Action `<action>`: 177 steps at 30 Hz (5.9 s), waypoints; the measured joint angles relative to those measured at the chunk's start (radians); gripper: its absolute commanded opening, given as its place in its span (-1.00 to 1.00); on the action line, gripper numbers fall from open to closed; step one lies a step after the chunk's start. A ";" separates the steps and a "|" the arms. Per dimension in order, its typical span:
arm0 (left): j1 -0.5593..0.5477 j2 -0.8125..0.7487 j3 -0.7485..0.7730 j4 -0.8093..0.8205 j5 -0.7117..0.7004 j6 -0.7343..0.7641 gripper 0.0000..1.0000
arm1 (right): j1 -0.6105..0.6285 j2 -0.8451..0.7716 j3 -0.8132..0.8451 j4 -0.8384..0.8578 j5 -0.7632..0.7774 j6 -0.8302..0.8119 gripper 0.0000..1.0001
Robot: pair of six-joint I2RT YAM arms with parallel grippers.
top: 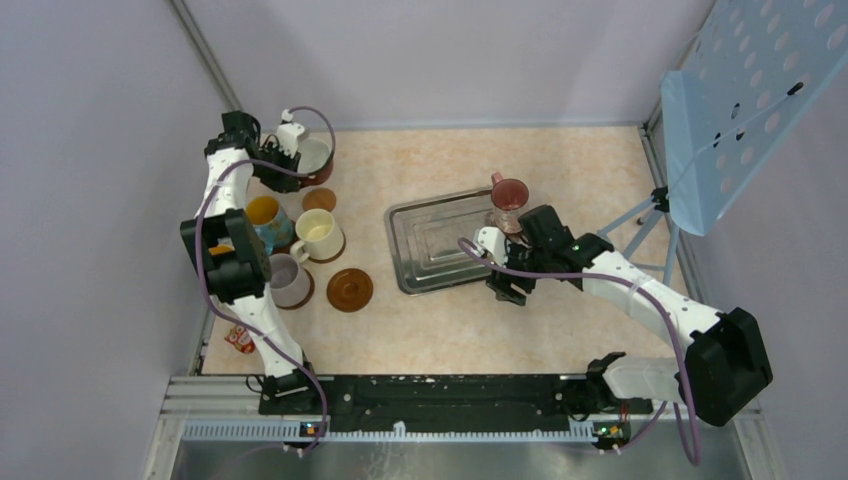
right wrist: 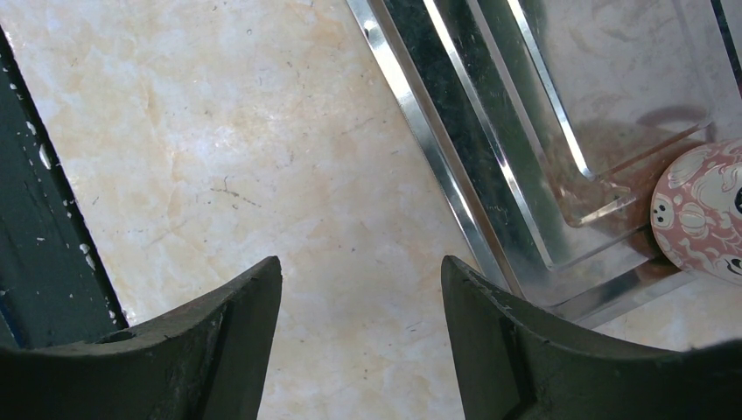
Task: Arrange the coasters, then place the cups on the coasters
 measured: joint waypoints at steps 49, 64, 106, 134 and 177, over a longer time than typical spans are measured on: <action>-0.029 0.122 0.046 -0.119 -0.101 0.035 -0.11 | 0.000 0.000 -0.013 -0.003 0.001 -0.011 0.34; -0.030 0.122 0.109 -0.143 -0.097 0.036 0.53 | 0.000 0.000 -0.013 -0.004 0.001 -0.018 0.34; -0.164 -0.170 0.101 -0.072 0.031 -0.208 0.97 | -0.142 0.657 0.805 0.055 0.438 0.441 0.37; -0.164 -0.210 0.012 0.008 0.001 -0.282 0.97 | -0.147 0.827 0.932 -0.035 0.521 0.358 -0.56; -0.157 -0.210 0.007 -0.022 0.103 -0.320 0.97 | 0.170 0.727 0.826 -0.024 0.072 0.097 0.19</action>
